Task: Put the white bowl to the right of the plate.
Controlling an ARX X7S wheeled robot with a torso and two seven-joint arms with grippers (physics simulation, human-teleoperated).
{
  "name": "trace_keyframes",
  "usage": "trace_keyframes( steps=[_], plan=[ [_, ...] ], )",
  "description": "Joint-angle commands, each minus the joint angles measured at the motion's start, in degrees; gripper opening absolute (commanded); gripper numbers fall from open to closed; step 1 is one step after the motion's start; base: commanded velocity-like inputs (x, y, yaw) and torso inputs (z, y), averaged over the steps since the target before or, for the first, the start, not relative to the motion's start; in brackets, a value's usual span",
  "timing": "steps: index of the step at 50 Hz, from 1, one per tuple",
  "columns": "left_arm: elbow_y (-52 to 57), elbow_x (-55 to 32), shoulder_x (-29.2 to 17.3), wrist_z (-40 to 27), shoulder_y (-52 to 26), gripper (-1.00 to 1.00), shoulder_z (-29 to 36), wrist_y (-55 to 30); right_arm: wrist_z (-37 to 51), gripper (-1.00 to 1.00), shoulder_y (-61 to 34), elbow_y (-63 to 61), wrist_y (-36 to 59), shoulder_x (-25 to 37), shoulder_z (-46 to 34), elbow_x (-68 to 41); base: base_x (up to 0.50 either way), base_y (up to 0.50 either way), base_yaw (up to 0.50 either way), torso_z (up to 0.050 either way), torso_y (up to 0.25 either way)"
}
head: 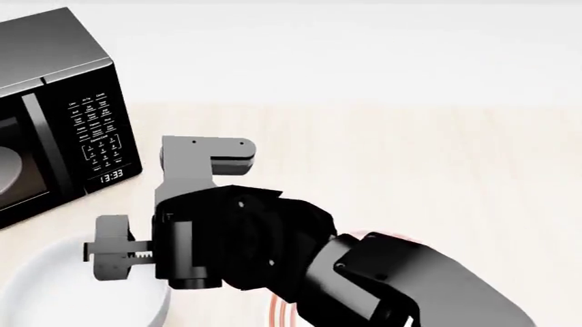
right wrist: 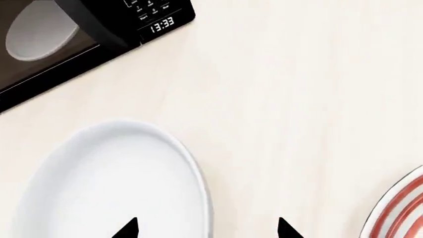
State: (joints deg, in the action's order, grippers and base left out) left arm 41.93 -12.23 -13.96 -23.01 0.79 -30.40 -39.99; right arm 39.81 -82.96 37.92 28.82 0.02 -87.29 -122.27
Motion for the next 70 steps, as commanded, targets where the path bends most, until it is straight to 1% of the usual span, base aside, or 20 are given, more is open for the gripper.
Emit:
trace_keyframes(
  steps=[1, 15, 22, 46, 52, 63, 70],
  plan=[
    [0.48, -0.43, 0.02, -0.10, 0.54, 1.00, -0.36, 0.33, -0.43, 1.00, 1.43, -0.47, -2.73, -0.01, -4.22, -1.82, 0.00, 0.00, 0.00, 0.000, 0.000],
    [0.54, -0.75, -0.20, -0.23, 0.69, 1.00, -0.14, 0.49, -0.76, 1.00, 3.68, -2.18, -2.61, -0.02, -4.09, -1.17, 0.00, 0.00, 0.00, 0.000, 0.000],
    [0.58, -1.02, -0.28, -0.27, 0.76, 1.00, -0.16, 0.54, -2.84, 1.00, 4.39, -1.91, -2.29, -0.02, -4.11, -1.48, 0.00, 0.00, 0.00, 0.000, 0.000],
    [1.18, -2.13, -0.44, -0.31, 1.49, 1.00, -0.99, 0.88, -6.47, 1.00, 7.86, 3.86, -1.57, -0.02, -4.34, -1.68, 0.00, 0.00, 0.00, 0.000, 0.000],
    [1.26, -2.31, -0.45, -0.39, 1.62, 1.00, -1.03, 0.98, -8.61, 1.00, 8.63, 2.17, -2.15, -0.02, -4.21, -1.28, 0.00, 0.00, 0.00, 0.000, 0.000],
    [1.66, -2.85, -0.50, -0.36, 2.05, 1.00, -1.40, 1.22, -10.03, 1.00, 9.39, 1.46, -3.70, -0.02, -4.20, -2.38, 0.00, 0.00, 0.00, 0.000, 0.000],
    [1.81, -3.10, -0.60, -0.49, 2.09, 1.00, -1.46, 1.13, -10.13, 1.00, 9.99, 1.24, -4.20, -0.02, -4.21, -1.20, 0.00, 0.00, 0.00, 0.000, 0.000]
  ],
)
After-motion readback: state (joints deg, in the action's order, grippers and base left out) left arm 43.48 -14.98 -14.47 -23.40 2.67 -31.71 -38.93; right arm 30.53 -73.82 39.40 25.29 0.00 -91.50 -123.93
